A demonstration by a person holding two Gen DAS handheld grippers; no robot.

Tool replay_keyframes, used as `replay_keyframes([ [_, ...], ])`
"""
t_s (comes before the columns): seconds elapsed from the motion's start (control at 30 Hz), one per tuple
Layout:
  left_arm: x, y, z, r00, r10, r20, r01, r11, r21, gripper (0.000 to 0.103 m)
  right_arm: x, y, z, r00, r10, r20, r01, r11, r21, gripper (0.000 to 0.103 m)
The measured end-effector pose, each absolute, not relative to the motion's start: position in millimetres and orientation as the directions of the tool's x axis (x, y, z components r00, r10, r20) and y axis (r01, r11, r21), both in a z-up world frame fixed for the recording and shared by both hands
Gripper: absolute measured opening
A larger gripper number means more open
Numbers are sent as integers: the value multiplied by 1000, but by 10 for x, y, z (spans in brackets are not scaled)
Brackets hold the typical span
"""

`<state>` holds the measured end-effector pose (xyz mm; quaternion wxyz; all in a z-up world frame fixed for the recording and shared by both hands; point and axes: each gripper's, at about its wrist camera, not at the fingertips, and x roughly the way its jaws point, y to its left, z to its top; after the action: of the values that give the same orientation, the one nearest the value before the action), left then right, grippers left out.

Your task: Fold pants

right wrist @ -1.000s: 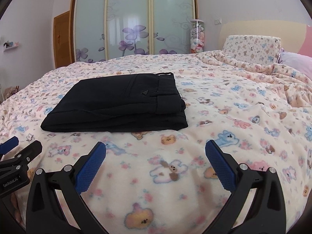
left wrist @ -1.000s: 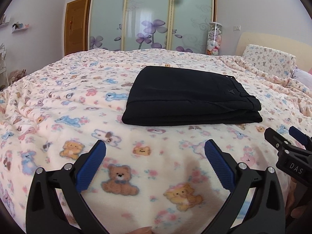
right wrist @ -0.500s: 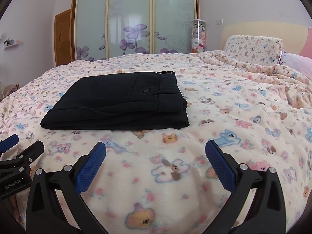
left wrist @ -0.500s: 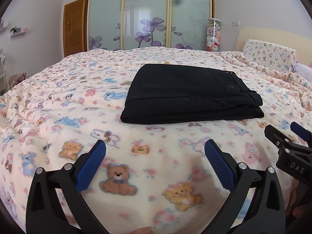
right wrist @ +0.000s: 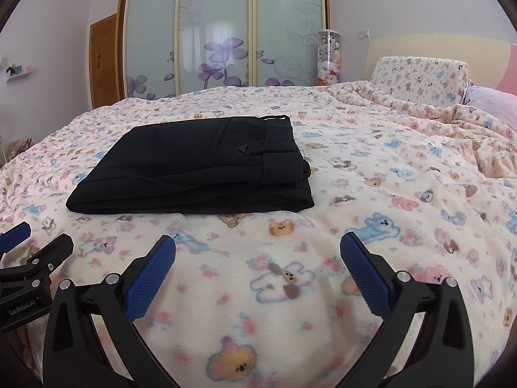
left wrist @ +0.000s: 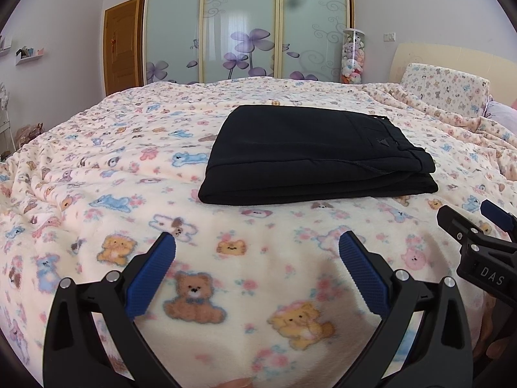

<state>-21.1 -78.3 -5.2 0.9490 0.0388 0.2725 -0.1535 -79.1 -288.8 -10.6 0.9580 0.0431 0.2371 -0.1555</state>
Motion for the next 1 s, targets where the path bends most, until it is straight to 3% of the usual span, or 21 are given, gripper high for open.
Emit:
replay_keyframes([
  [1.0, -206, -777, -50, 804, -271, -530, 313, 950, -11, 101, -776, -2909, -118, 838, -274, -471, 315, 949, 9, 102],
])
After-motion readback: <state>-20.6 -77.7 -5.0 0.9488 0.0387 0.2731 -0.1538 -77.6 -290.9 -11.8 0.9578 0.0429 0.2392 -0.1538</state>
